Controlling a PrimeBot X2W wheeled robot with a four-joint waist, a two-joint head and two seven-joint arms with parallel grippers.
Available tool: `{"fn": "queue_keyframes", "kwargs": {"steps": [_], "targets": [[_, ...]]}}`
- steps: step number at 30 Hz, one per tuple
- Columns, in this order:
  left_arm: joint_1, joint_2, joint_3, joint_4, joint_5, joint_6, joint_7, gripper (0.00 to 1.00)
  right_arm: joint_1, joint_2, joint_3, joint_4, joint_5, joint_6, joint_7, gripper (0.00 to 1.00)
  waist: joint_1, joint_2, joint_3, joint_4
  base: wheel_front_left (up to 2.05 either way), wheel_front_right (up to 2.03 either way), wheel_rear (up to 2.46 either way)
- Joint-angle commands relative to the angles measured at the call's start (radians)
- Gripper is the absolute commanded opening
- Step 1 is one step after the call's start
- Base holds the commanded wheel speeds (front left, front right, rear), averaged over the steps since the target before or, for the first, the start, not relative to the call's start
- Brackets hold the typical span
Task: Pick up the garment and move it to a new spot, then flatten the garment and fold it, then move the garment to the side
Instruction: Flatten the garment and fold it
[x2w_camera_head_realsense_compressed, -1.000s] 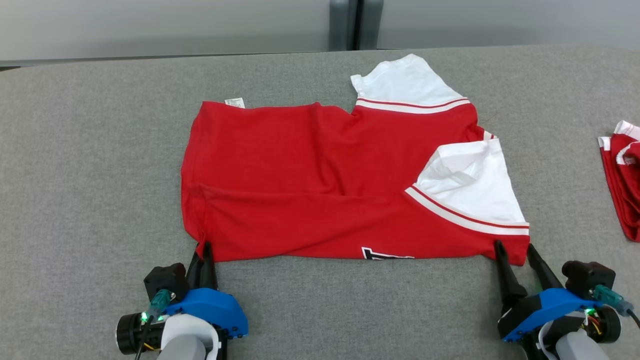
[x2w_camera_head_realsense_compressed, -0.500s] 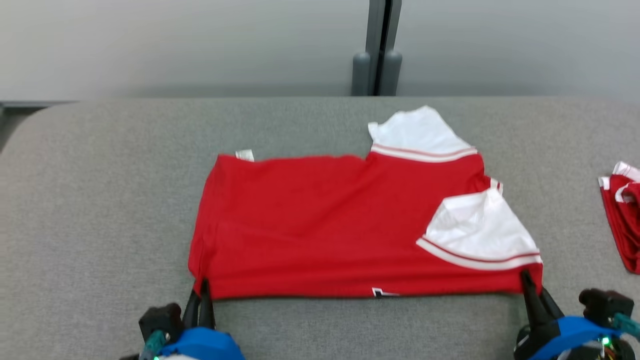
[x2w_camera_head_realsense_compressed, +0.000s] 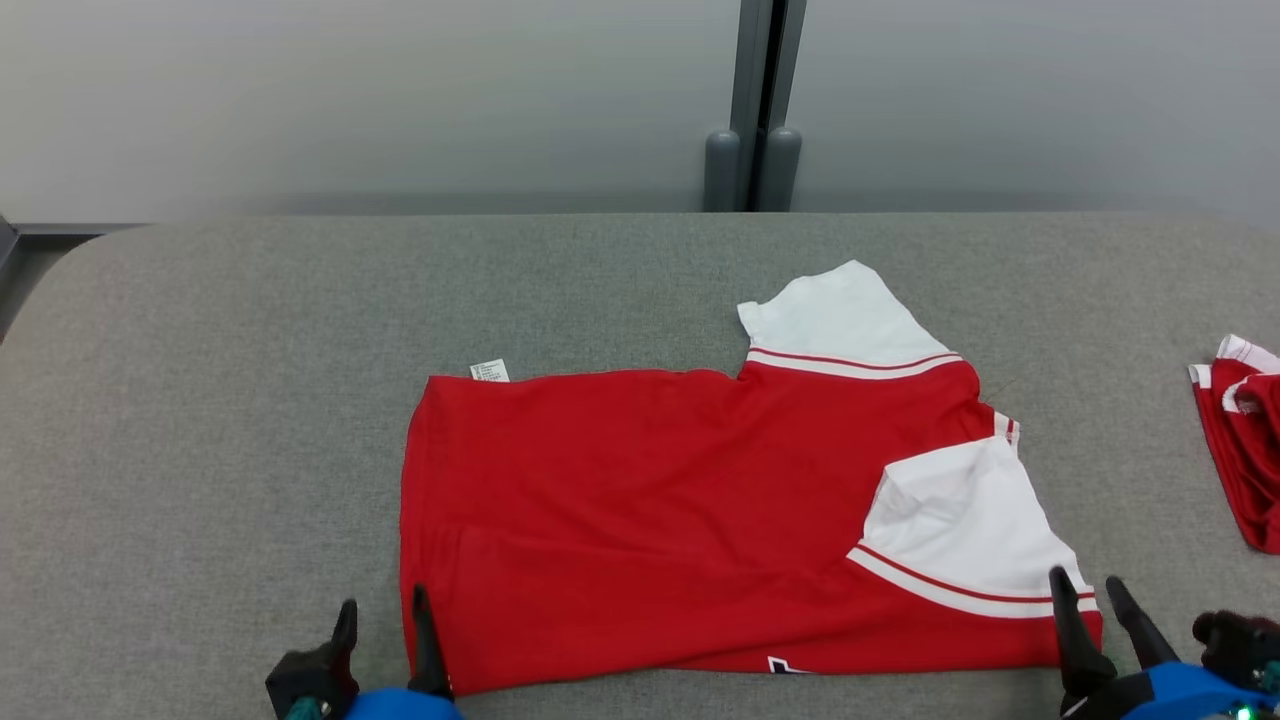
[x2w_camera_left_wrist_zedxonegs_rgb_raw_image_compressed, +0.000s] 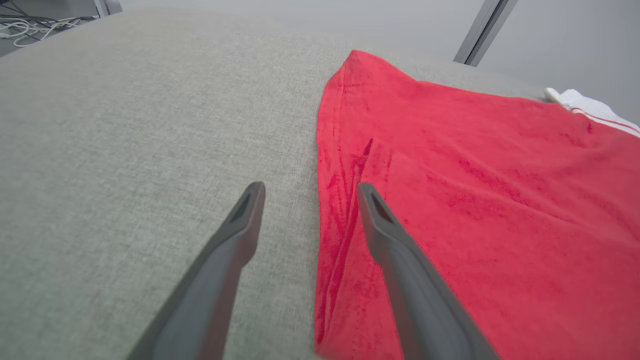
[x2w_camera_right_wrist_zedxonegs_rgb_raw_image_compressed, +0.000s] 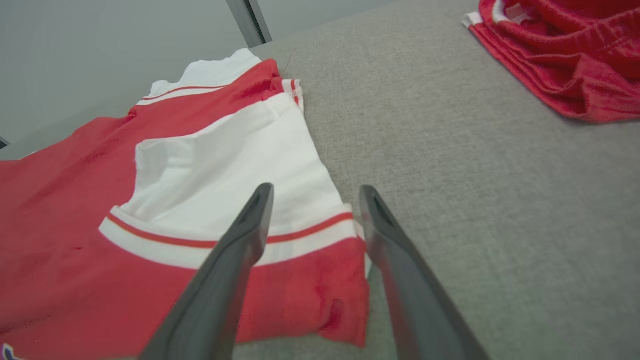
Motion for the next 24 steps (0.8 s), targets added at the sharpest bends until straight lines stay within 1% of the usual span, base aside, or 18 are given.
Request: {"fn": "queue_keyframes", "kwargs": {"steps": [1,3,5,6,11,14,18,24], "targets": [[-0.04,-0.001,0.009,-0.02,0.023,0.007,0.0,1.0,-0.031,-0.004,-0.004,-0.015,-0.008,0.0,-0.004,1.0,0.0001,0.0001,0.018,0.005,0.0,0.0,0.0],[-0.082,0.001,0.02,-0.036,0.044,0.0,0.0,1.0,-0.06,-0.01,-0.011,-0.029,-0.018,0.0,-0.004,1.0,0.0001,0.0001,0.04,0.004,0.0,0.0,0.0],[-0.143,0.017,0.027,-0.02,0.064,-0.009,0.0,1.0,-0.099,-0.013,-0.009,-0.045,-0.029,0.0,-0.004,1.0,0.0001,0.0001,0.063,0.002,0.0,0.0,0.0],[-0.179,0.028,0.03,0.0,0.068,-0.014,0.0,1.0,-0.119,-0.015,-0.003,-0.051,-0.034,0.0,-0.004,1.0,0.0001,0.0001,0.076,0.0,0.0,0.0,0.0],[-0.376,0.087,0.03,0.115,0.088,-0.022,0.074,1.0,-0.22,-0.019,0.037,-0.071,-0.041,0.0,-0.004,1.0,0.0001,0.0001,0.137,-0.022,0.0,0.0,0.0],[-0.463,0.111,0.034,0.177,0.081,-0.041,0.096,1.0,-0.266,-0.021,0.065,-0.082,-0.033,0.0,-0.004,1.0,0.0001,0.0001,0.174,-0.04,0.0,0.0,0.0],[-0.547,0.121,0.031,0.258,0.07,-0.065,0.113,1.0,-0.299,-0.03,0.091,-0.09,-0.018,0.0,-0.004,1.0,0.0001,0.0001,0.215,-0.056,0.0,0.0,0.0],[-0.612,0.117,0.037,0.367,0.054,-0.076,0.086,1.0,-0.33,-0.052,0.108,-0.094,-0.001,0.0,-0.004,1.0,0.0001,0.0001,0.254,-0.078,0.0,0.0,0.0]]}}
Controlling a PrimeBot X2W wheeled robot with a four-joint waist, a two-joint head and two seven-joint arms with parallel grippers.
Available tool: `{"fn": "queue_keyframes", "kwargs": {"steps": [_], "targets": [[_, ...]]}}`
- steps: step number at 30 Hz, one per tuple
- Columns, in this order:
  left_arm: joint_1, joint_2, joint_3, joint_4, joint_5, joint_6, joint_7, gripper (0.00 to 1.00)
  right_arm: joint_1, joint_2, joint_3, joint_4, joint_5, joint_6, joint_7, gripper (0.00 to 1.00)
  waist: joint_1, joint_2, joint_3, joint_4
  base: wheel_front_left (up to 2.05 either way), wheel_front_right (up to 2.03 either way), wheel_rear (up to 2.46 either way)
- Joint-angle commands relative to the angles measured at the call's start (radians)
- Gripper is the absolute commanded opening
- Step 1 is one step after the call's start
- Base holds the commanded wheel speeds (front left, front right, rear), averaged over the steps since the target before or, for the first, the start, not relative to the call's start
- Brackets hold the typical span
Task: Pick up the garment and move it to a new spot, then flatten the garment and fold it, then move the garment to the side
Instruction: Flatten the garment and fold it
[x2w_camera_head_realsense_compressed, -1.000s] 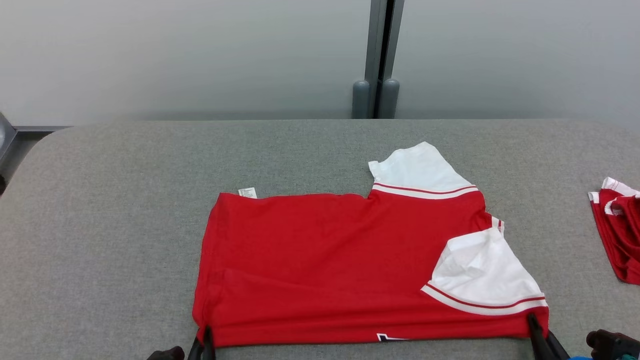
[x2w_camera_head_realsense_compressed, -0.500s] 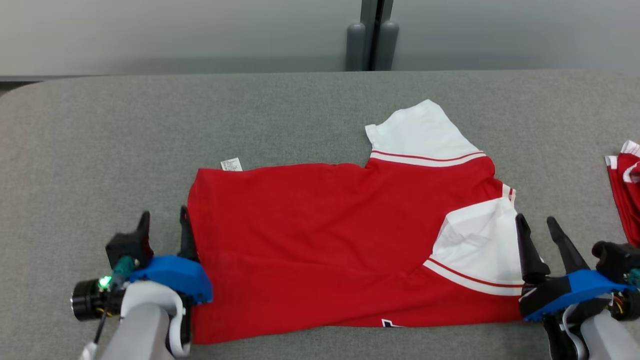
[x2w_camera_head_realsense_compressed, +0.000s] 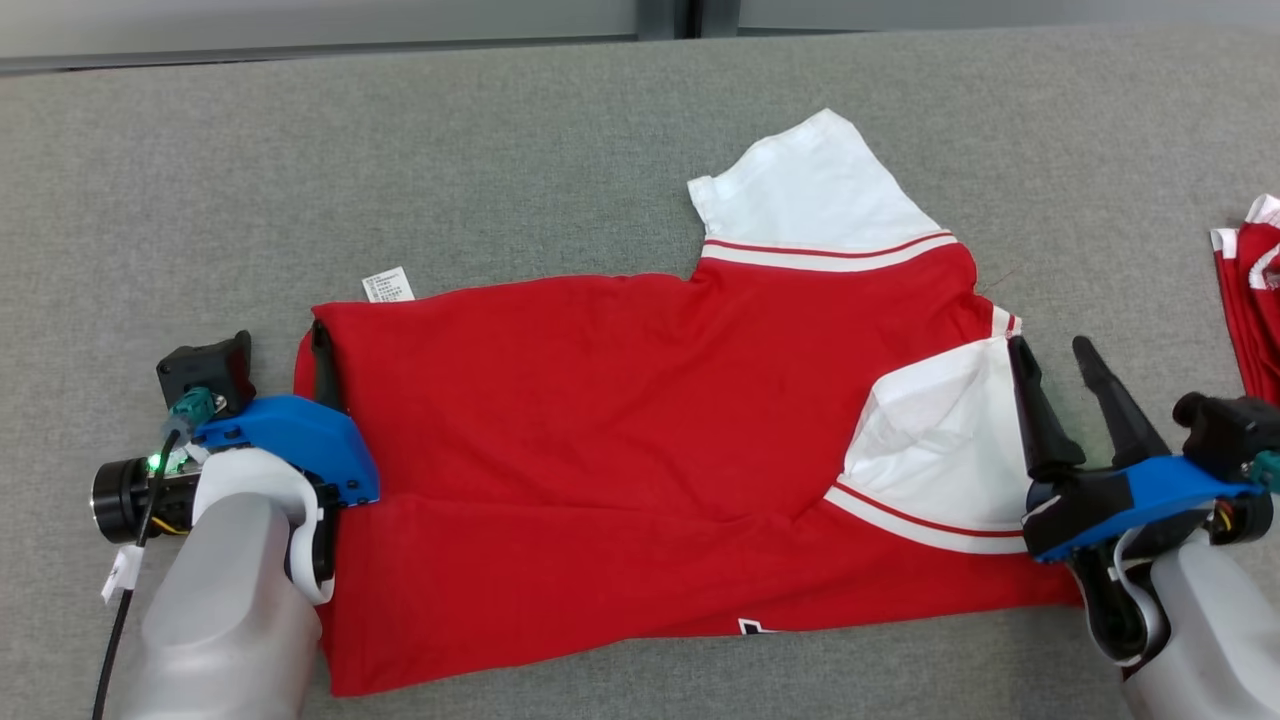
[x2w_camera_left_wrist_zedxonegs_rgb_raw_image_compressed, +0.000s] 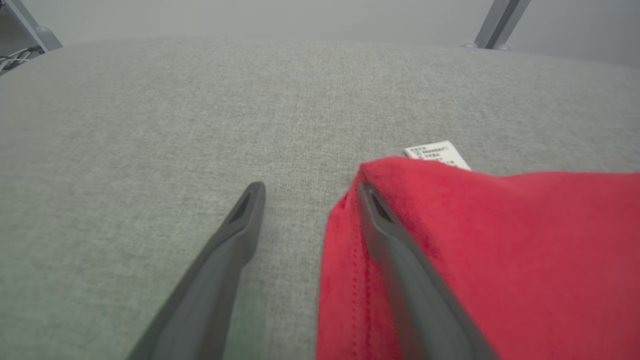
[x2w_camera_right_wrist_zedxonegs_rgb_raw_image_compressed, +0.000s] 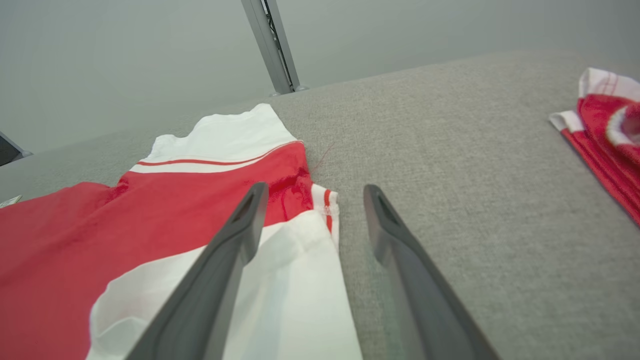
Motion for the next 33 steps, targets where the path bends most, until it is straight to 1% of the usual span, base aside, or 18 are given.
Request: {"fn": "queue_keyframes", "kwargs": {"steps": [1,6,12,13,14,15,16,18,19,21,22,25,29,30,33], "targets": [[-0.028,0.003,0.0,0.021,-0.004,-0.009,-0.009,1.0,-0.024,-0.014,0.002,-0.004,0.008,0.0,-0.003,1.0,-0.0002,-0.0003,0.007,-0.003,0.0,0.0,0.0],[-0.058,-0.03,-0.02,0.08,-0.01,-0.041,-0.036,1.0,-0.068,-0.042,0.013,-0.007,0.012,0.0,-0.003,1.0,-0.0002,-0.0003,0.027,0.002,0.0,0.0,0.0],[-0.089,-0.047,-0.057,0.156,0.014,-0.047,-0.049,1.0,-0.187,-0.091,0.086,0.044,-0.006,0.0,0.003,1.0,-0.0002,-0.0003,0.048,0.024,0.0,0.0,0.0],[-0.098,-0.052,-0.065,0.166,0.017,-0.05,-0.051,0.75,-0.215,-0.097,0.103,0.058,-0.005,0.0,0.012,1.0,-0.0002,-0.0003,0.052,0.03,0.0,0.0,0.0],[-0.106,-0.057,-0.077,0.176,0.025,-0.054,-0.051,0.44,-0.247,-0.107,0.117,0.077,-0.008,0.0,0.024,1.0,-0.0002,-0.0003,0.058,0.038,0.0,0.0,0.0],[-0.114,-0.063,-0.086,0.185,0.029,-0.059,-0.05,0.08,-0.28,-0.116,0.134,0.094,-0.013,0.0,0.037,1.0,-0.0002,-0.0003,0.063,0.045,0.0,0.0,0.0],[-0.123,-0.069,-0.097,0.193,0.032,-0.063,-0.047,0.0,-0.315,-0.123,0.144,0.113,-0.011,0.0,0.05,1.0,-0.0002,-0.0003,0.07,0.054,0.0,0.0,0.0],[-0.143,-0.078,-0.114,0.209,0.041,-0.072,-0.042,0.0,-0.38,-0.137,0.168,0.162,-0.017,0.0,0.093,1.0,-0.0002,-0.0003,0.083,0.073,0.0,0.0,0.0],[-0.143,-0.078,-0.114,0.209,0.041,-0.072,-0.042,0.0,-0.38,-0.137,0.168,0.162,-0.017,0.0,0.093,1.0,-0.0002,-0.0003,0.083,0.073,0.0,0.0,0.0],[-0.163,-0.09,-0.129,0.215,0.044,-0.077,-0.048,0.0,-0.449,-0.147,0.174,0.213,-0.009,0.0,0.127,1.0,-0.0002,-0.0003,0.098,0.096,0.0,0.0,0.0],[-0.175,-0.095,-0.135,0.217,0.045,-0.081,-0.051,0.0,-0.48,-0.164,0.189,0.238,-0.025,0.0,0.149,1.0,-0.0002,-0.0003,0.106,0.11,0.0,0.0,0.0],[-0.2,-0.104,-0.152,0.202,0.036,-0.081,-0.068,0.0,-0.554,-0.172,0.202,0.313,-0.009,0.0,0.208,1.0,-0.0002,-0.0003,0.125,0.15,0.0,0.0,0.0],[-0.211,-0.111,-0.178,0.148,0.025,-0.066,-0.086,0.0,-0.629,-0.204,0.239,0.388,-0.002,0.0,0.264,1.0,-0.0002,-0.0003,0.147,0.207,0.0,0.0,0.0],[-0.205,-0.113,-0.191,0.125,0.012,-0.069,-0.089,0.0,-0.644,-0.204,0.242,0.406,0.007,0.0,0.272,1.0,-0.0002,-0.0003,0.152,0.218,0.0,0.0,0.0],[-0.181,-0.114,-0.238,0.045,-0.031,-0.054,-0.093,0.0,-0.682,-0.219,0.257,0.458,0.013,0.0,0.291,1.0,-0.0002,-0.0003,0.165,0.252,0.0,0.0,0.0]]}}
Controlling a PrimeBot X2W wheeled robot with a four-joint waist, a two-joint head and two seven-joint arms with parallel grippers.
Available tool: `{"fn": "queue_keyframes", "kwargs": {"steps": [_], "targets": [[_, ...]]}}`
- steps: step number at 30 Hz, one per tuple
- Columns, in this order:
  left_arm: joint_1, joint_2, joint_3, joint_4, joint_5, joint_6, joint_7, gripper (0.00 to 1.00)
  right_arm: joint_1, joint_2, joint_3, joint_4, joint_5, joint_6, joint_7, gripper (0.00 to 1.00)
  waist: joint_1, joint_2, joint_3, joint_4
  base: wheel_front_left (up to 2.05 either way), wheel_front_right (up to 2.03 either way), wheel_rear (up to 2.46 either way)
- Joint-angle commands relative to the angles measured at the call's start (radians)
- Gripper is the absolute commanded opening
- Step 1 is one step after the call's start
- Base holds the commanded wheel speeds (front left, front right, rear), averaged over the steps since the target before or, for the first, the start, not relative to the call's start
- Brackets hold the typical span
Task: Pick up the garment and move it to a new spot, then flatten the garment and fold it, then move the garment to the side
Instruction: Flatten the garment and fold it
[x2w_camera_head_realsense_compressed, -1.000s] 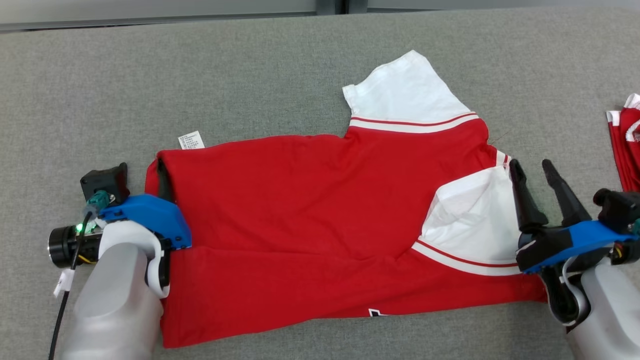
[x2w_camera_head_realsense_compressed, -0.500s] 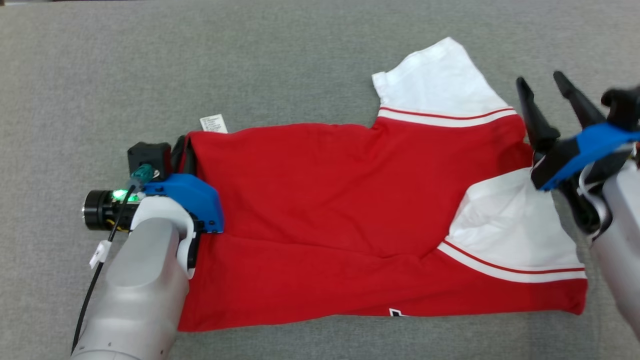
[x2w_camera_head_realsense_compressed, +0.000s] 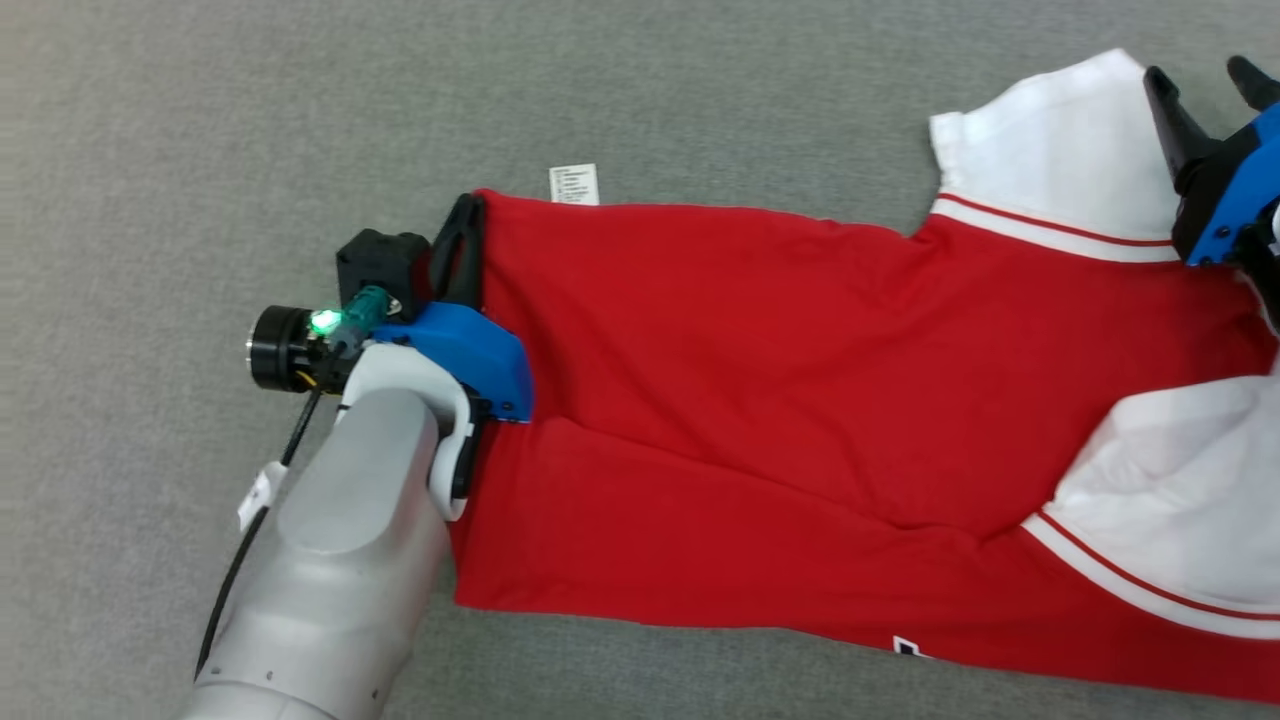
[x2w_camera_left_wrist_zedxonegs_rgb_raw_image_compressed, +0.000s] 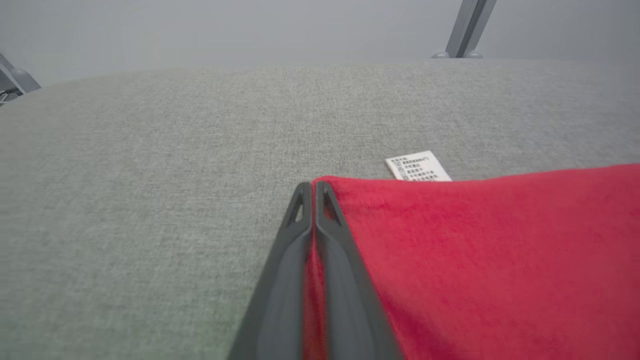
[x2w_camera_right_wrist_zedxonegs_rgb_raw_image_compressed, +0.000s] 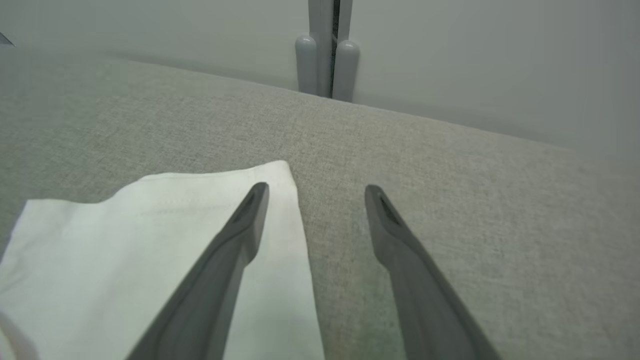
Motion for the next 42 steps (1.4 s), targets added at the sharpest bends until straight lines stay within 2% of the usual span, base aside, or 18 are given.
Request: {"fn": "queue_keyframes", "kwargs": {"steps": [1,8,9,10,11,15,21,26,32,42], "targets": [[0.01,0.001,-0.012,-0.022,-0.009,0.011,-0.005,0.0,-0.021,-0.014,0.007,0.014,0.003,0.0,0.008,1.0,-0.0003,-0.0002,0.023,0.029,0.0,0.0,0.0],[0.06,0.0,-0.085,-0.192,-0.071,0.089,-0.005,0.0,-0.064,-0.024,0.063,0.084,0.022,0.0,0.072,1.0,-0.0003,-0.0002,0.042,0.083,0.0,0.0,0.0],[0.065,0.0,-0.09,-0.206,-0.073,0.098,-0.005,0.0,-0.062,-0.021,0.074,0.089,0.024,0.0,0.081,0.91,-0.0003,-0.0002,0.042,0.086,0.0,0.0,0.0],[0.069,0.0,-0.093,-0.218,-0.074,0.105,-0.005,0.0,-0.065,-0.022,0.081,0.093,0.026,0.0,0.078,0.26,-0.0003,-0.0002,0.043,0.087,0.0,0.0,0.0],[0.071,0.0,-0.094,-0.227,-0.075,0.111,-0.005,0.0,-0.071,-0.027,0.088,0.097,0.021,0.0,0.072,0.0,-0.0003,-0.0002,0.044,0.088,0.0,0.0,0.0],[0.074,0.0,-0.064,-0.277,-0.053,0.135,-0.005,0.0,-0.107,-0.052,0.086,0.116,0.002,0.0,-0.032,0.0,-0.0003,-0.0002,0.041,0.081,0.0,0.0,0.0],[0.096,0.002,0.003,-0.329,-0.004,0.134,-0.005,0.0,-0.144,-0.027,0.039,0.16,-0.019,0.0,-0.244,0.0,-0.0003,-0.0002,0.022,0.042,0.0,0.0,0.0],[0.123,0.013,0.075,-0.382,0.046,0.127,-0.005,0.0,-0.133,-0.002,-0.023,0.109,-0.01,0.0,-0.297,0.0,-0.0003,-0.0002,-0.014,-0.009,0.0,0.0,0.0],[0.238,0.014,0.157,-0.391,0.101,0.1,-0.006,0.0,0.089,0.047,-0.123,-0.084,-0.005,0.0,-0.297,0.0,-0.0003,-0.0002,-0.126,-0.081,0.0,0.0,0.0],[0.446,0.006,0.227,-0.349,0.126,0.052,-0.005,0.0,0.479,0.113,-0.196,-0.224,0.049,0.0,-0.297,0.0,-0.0003,-0.0002,-0.243,-0.129,0.0,0.0,0.0]]}}
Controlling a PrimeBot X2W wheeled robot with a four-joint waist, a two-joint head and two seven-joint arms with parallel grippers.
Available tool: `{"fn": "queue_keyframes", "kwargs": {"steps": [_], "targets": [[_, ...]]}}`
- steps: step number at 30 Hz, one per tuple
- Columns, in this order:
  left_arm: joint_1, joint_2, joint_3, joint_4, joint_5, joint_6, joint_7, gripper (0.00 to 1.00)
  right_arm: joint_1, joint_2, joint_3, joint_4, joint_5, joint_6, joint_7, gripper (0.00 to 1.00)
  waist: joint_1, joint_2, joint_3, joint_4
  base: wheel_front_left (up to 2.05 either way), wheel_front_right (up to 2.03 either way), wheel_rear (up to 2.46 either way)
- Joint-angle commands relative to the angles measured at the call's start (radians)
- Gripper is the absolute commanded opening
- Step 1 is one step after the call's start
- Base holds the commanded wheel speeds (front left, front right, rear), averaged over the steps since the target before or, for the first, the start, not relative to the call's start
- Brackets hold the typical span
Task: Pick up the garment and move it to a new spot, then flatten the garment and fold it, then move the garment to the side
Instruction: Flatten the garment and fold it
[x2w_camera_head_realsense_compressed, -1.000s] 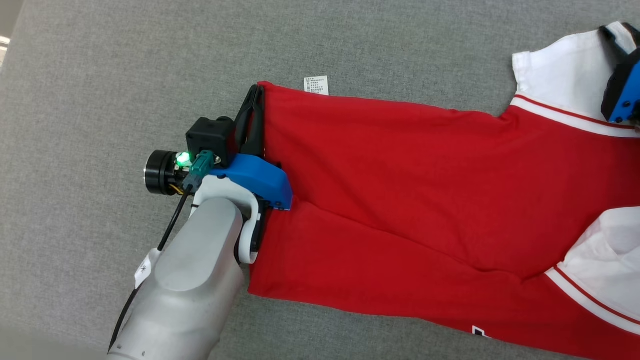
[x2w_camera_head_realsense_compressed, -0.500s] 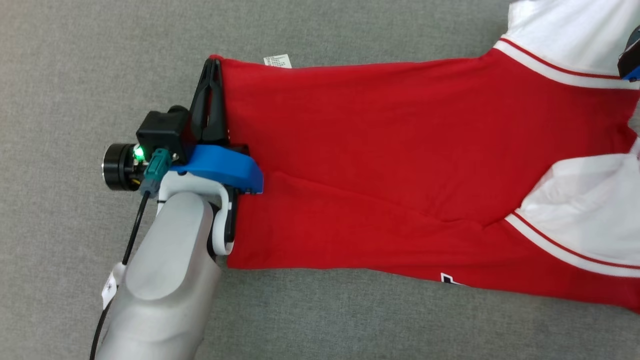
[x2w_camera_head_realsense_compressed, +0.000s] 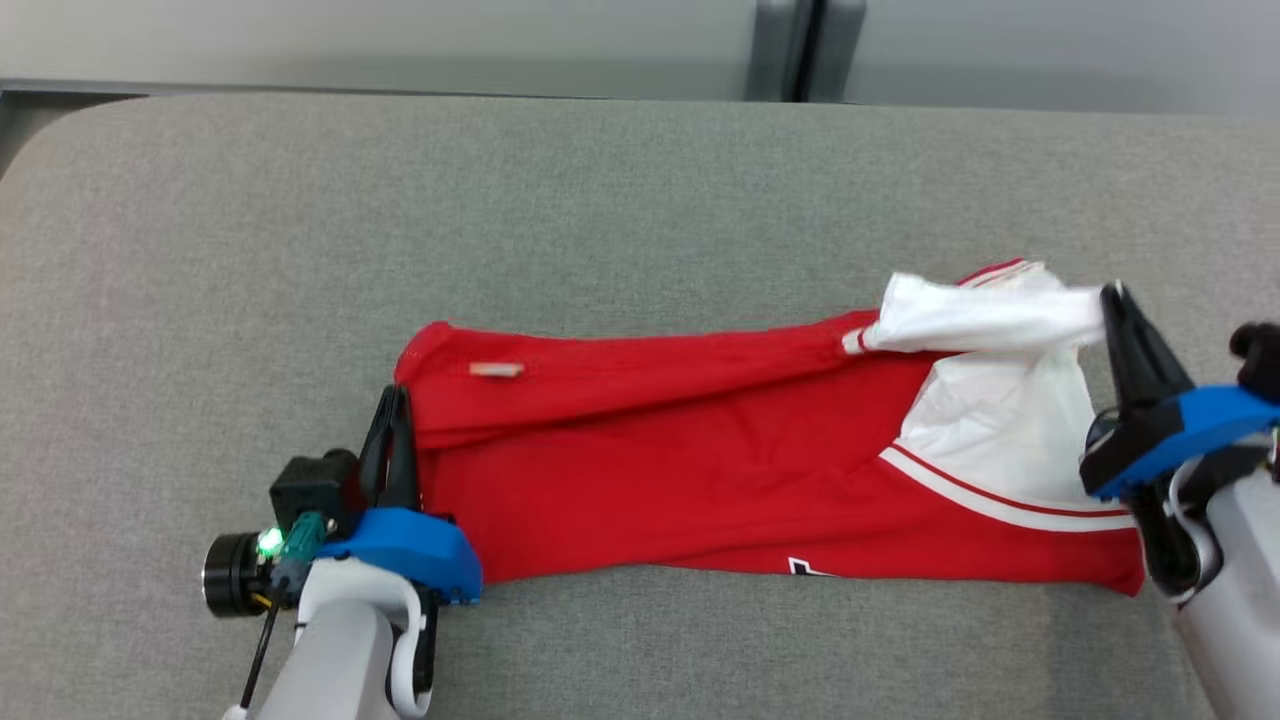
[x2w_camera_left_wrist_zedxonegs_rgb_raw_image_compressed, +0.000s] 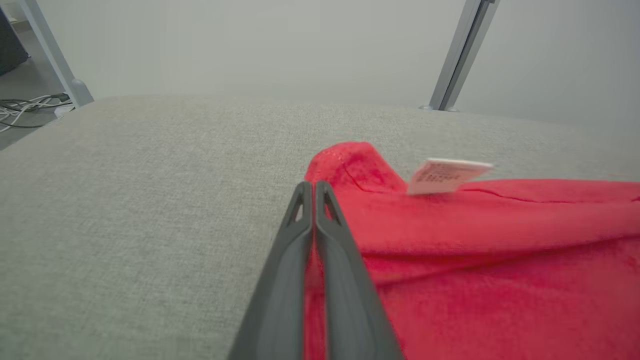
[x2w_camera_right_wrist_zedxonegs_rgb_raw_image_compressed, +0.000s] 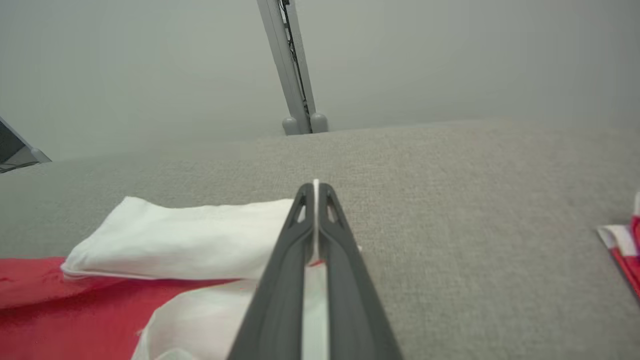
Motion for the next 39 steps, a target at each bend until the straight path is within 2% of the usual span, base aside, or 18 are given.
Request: {"fn": "queue_keyframes", "kwargs": {"steps": [1,10,11,12,13,18,23,28,32,33,34,36,39], "targets": [[0.021,0.0,0.01,0.005,0.004,-0.004,-0.005,0.0,0.05,0.012,-0.001,-0.007,0.007,0.0,-0.005,0.0,0.0003,0.0002,-0.025,-0.022,0.0,0.0,0.0],[0.123,-0.004,0.02,0.043,-0.036,-0.004,-0.005,0.0,0.178,0.047,-0.01,0.05,0.021,0.0,-0.005,0.0,0.0003,0.0002,-0.071,-0.029,0.0,0.0,0.0],[0.129,-0.004,0.018,0.041,-0.043,0.001,-0.005,0.16,0.179,0.05,-0.016,0.057,0.019,0.0,-0.005,0.05,0.0003,0.0002,-0.074,-0.028,0.0,0.0,0.0],[0.134,-0.003,0.018,0.033,-0.053,0.005,-0.005,0.84,0.182,0.057,-0.024,0.061,0.025,0.0,-0.005,0.76,0.0003,0.0002,-0.077,-0.025,0.0,0.0,0.0],[0.144,-0.003,0.013,0.029,-0.061,0.007,-0.005,1.0,0.18,0.06,-0.032,0.062,0.025,0.0,-0.005,1.0,0.0003,0.0002,-0.08,-0.021,0.0,0.0,0.0],[0.18,-0.004,-0.005,-0.026,-0.084,0.027,-0.005,1.0,0.151,0.059,-0.061,0.076,0.013,0.0,-0.005,1.0,0.0003,0.0002,-0.083,0.009,0.0,0.0,0.0],[0.205,-0.004,-0.028,-0.051,-0.096,0.039,-0.005,1.0,0.118,0.053,-0.044,0.159,-0.005,0.0,0.005,1.0,0.0003,0.0002,-0.077,0.042,0.0,0.0,0.0],[0.206,-0.004,-0.051,-0.063,-0.108,0.05,-0.005,1.0,0.087,0.062,-0.016,0.288,0.001,0.0,0.079,1.0,0.0003,0.0002,-0.07,0.078,0.0,0.0,0.0],[0.207,-0.005,-0.051,-0.075,-0.11,0.058,-0.005,1.0,0.11,0.107,0.039,0.321,0.04,0.003,0.152,1.0,0.0003,0.0002,-0.066,0.084,0.0,0.0,0.0],[0.208,-0.004,-0.049,-0.078,-0.109,0.059,-0.005,1.0,0.119,0.121,0.053,0.31,0.058,0.005,0.167,0.69,0.0003,0.0002,-0.065,0.082,0.0,0.0,0.0],[0.21,-0.005,-0.046,-0.08,-0.108,0.06,-0.005,1.0,0.128,0.127,0.067,0.298,0.074,0.006,0.175,0.0,0.0003,0.0002,-0.066,0.078,0.0,0.0,0.0],[0.212,-0.005,-0.042,-0.084,-0.11,0.064,-0.005,1.0,0.137,0.116,0.09,0.269,0.102,0.006,0.162,0.0,0.0003,0.0002,-0.068,0.065,0.0,0.0,0.0],[0.213,-0.005,-0.049,-0.085,-0.107,0.06,-0.005,1.0,0.123,0.057,0.083,0.245,0.125,0.0,0.084,0.0,0.0003,0.0002,-0.078,0.04,0.0,0.0,0.0]]}}
